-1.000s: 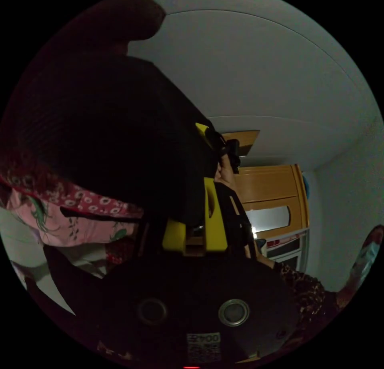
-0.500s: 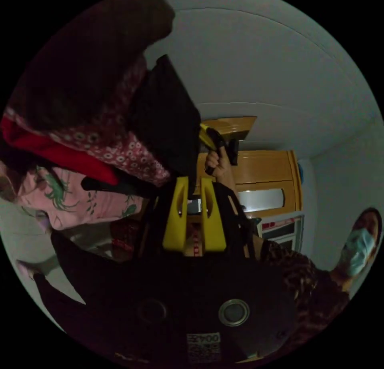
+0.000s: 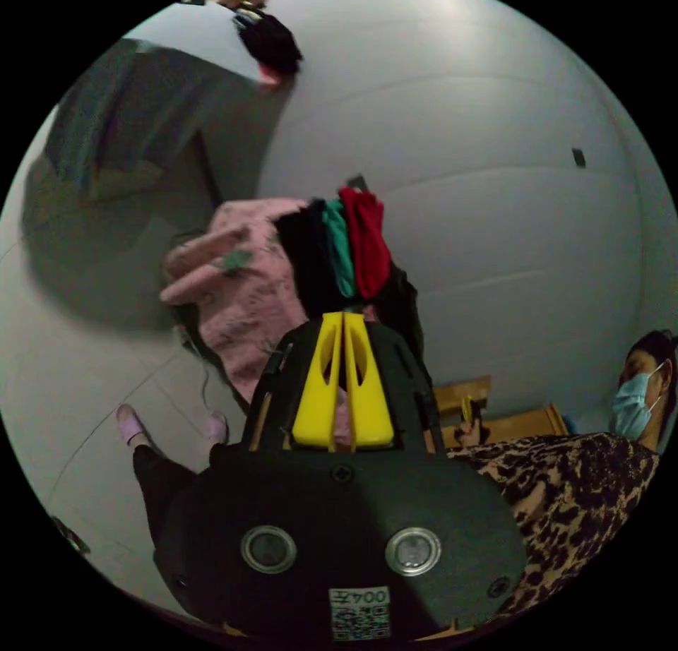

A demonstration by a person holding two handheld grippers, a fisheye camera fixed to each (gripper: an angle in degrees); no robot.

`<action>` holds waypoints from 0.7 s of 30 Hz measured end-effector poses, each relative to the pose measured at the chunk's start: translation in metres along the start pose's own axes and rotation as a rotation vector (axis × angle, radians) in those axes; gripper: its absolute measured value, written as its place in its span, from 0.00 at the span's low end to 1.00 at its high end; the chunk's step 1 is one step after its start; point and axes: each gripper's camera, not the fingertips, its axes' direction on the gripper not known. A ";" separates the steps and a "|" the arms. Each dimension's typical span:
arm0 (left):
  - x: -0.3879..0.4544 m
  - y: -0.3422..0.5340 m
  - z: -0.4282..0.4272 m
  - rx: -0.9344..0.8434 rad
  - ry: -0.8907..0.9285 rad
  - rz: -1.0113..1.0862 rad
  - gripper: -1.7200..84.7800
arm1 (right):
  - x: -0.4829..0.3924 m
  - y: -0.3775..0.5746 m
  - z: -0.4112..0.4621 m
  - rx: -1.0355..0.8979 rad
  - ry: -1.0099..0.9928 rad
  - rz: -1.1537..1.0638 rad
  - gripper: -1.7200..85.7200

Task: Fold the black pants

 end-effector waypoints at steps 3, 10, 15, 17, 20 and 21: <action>0.009 0.007 -0.069 0.077 -0.069 -0.021 0.02 | -0.012 0.046 0.049 -0.025 -0.051 -0.030 0.08; 0.062 0.013 -0.150 0.225 -0.059 -0.038 0.02 | -0.077 0.122 0.238 -0.226 -0.216 -0.225 0.06; 0.095 -0.002 -0.187 0.314 -0.124 -0.047 0.02 | -0.130 0.202 0.420 -0.419 -0.342 -0.377 0.06; 0.110 -0.022 -0.208 0.376 -0.170 -0.053 0.02 | -0.148 0.258 0.527 -0.534 -0.402 -0.439 0.06; 0.130 -0.057 -0.235 0.481 -0.234 -0.056 0.03 | -0.160 0.341 0.672 -0.678 -0.445 -0.503 0.07; 0.134 -0.066 -0.239 0.499 -0.245 -0.062 0.03 | -0.162 0.359 0.702 -0.709 -0.450 -0.514 0.07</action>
